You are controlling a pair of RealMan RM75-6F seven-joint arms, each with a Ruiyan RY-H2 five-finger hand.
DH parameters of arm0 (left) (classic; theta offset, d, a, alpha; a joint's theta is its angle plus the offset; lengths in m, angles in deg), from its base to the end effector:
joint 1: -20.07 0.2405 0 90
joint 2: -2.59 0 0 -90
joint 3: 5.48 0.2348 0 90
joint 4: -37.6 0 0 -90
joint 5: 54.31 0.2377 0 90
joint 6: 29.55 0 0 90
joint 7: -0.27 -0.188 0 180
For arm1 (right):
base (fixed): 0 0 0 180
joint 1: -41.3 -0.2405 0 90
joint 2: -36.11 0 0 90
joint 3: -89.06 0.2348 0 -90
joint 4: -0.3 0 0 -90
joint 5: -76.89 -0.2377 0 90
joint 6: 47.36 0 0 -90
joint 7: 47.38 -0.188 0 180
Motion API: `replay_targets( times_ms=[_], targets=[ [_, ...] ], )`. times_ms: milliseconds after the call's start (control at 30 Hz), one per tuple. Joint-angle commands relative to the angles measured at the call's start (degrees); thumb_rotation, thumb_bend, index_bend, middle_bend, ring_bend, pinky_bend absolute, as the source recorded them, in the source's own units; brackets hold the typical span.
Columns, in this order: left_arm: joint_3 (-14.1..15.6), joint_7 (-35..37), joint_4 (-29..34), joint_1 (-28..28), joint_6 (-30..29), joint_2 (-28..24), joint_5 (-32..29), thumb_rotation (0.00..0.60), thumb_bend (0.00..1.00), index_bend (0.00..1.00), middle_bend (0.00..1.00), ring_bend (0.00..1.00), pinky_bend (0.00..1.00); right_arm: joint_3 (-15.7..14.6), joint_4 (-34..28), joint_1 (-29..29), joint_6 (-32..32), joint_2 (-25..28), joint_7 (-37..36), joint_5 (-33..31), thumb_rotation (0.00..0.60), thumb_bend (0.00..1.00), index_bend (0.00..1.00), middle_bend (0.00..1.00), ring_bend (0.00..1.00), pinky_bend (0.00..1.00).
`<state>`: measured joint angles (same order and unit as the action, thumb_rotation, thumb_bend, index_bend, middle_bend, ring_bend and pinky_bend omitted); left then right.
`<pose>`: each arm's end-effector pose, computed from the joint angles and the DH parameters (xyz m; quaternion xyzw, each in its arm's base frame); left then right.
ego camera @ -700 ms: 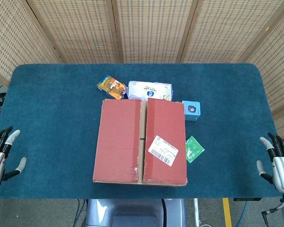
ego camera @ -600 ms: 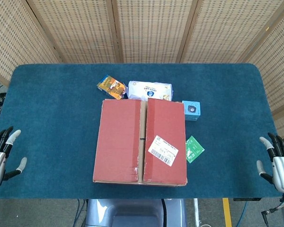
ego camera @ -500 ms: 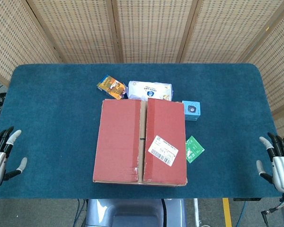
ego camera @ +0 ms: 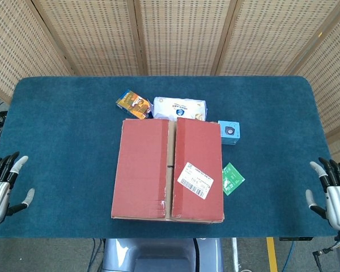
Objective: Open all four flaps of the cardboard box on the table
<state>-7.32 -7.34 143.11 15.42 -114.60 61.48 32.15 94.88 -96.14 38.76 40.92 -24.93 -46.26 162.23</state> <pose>-0.2606 0.2166 0.1256 -0.6044 -0.3928 -0.3864 0.5754 -0.2933 -0.2242 0.1530 0.5639 -0.3688 0.4086 0.6157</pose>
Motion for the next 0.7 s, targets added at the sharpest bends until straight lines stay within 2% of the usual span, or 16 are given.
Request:
replay_targets(
  times_ms=[33, 100, 167, 300, 400, 700],
  targets=[
    [-0.1, -0.4, 0.1, -0.3, 0.2, 0.1, 0.3, 0.514, 0.42, 0.07, 0.0, 0.0, 0.0, 0.0, 0.1, -0.2, 0.0, -0.3, -1.1, 0.5, 0.6, 0.56, 0.15, 0.12, 0.0, 0.02],
    [-0.1, -0.9, 0.3, -0.5, 0.4, 0.2, 0.4, 0.513, 0.42, 0.07, 0.0, 0.0, 0.0, -0.1, -0.1, -0.4, -0.3, -0.2, -2.1, 0.9, 0.6, 0.67, 0.15, 0.13, 0.0, 0.02],
    [0.0, -1.1, 0.4, -0.7, 0.7, 0.1, 0.5, 0.514, 0.43, 0.07, 0.0, 0.0, 0.0, 0.0, -0.4, -0.8, -0.8, 0.1, -2.9, 1.1, 0.6, 0.82, 0.15, 0.13, 0.0, 0.02],
    [0.5, -2.5, 0.8, -1.2, 1.6, -0.1, 1.9, 0.514, 0.43, 0.07, 0.0, 0.0, 0.0, 0.3, -1.5, -2.4, -2.1, 0.7, -4.3, 2.7, 0.6, 0.97, 0.15, 0.14, 0.0, 0.02],
    [0.8, -3.1, 1.1, -1.4, 2.0, 0.0, 2.2, 0.514, 0.43, 0.07, 0.0, 0.0, 0.0, 1.0, -2.6, -4.3, -3.6, 1.5, -6.1, 3.9, 0.6, 1.0, 0.15, 0.14, 0.0, 0.02],
    [0.9, -4.3, 1.3, -2.0, 2.8, 0.4, 2.0, 0.512, 0.44, 0.07, 0.0, 0.0, 0.0, 3.7, -6.9, -11.7, -8.9, 3.5, -11.8, 8.7, 0.6, 1.0, 0.19, 0.18, 0.0, 0.02]
  ],
)
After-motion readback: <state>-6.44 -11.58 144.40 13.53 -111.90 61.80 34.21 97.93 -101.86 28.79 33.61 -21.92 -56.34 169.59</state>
